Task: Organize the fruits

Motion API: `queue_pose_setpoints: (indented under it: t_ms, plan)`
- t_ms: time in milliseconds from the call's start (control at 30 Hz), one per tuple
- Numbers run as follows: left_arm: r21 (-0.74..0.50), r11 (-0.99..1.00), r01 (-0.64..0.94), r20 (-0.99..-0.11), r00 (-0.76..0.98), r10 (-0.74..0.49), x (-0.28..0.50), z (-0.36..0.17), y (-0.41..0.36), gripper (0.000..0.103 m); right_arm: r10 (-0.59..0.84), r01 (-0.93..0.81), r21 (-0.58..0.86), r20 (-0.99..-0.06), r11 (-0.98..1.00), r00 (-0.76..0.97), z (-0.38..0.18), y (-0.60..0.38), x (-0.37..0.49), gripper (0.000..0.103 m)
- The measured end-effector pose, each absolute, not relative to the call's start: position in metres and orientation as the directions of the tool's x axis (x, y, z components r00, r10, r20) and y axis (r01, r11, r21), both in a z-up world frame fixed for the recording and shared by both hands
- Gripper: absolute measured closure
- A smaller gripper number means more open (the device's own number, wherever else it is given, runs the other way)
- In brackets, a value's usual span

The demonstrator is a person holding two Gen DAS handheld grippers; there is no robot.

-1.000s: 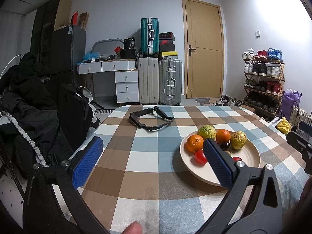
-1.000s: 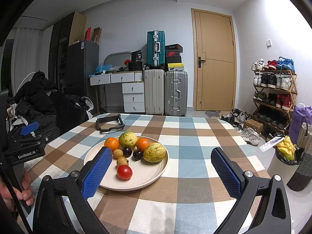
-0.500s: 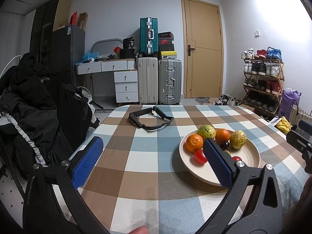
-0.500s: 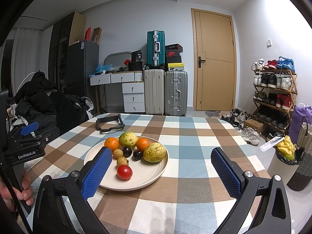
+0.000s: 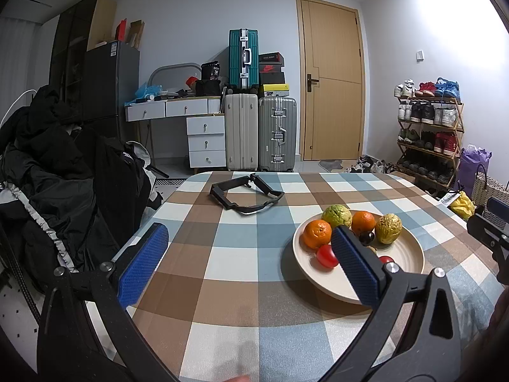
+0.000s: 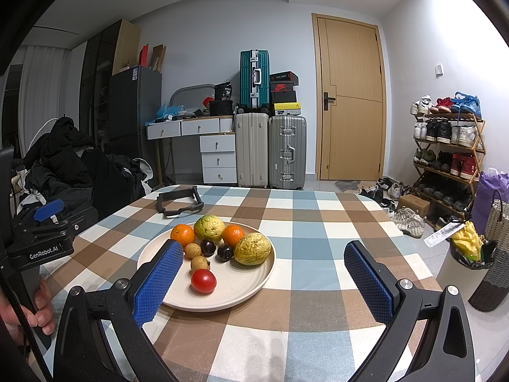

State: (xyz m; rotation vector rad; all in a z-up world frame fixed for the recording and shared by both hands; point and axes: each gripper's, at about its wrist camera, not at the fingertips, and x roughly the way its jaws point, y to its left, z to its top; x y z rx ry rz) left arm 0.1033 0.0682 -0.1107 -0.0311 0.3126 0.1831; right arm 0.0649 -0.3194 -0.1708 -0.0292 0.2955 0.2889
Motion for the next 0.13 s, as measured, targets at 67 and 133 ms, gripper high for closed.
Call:
queue_pose_setpoints:
  t_ms: [67,133]
  plan:
    - [-0.002,0.983,-0.183,-0.308,0.935,0.173,0.1034,-0.1107,0.0681,0.001,0.276,-0.285,0.013,-0.291,0.959,0.916,-0.1702,-0.3193,0.0643,0.0]
    - [-0.001,0.983,-0.183,-0.31,0.935,0.173,0.1038,-0.1118,0.0691,0.001,0.276,-0.285,0.014,-0.291,0.958,0.916,-0.1704,-0.3188,0.0643,0.0]
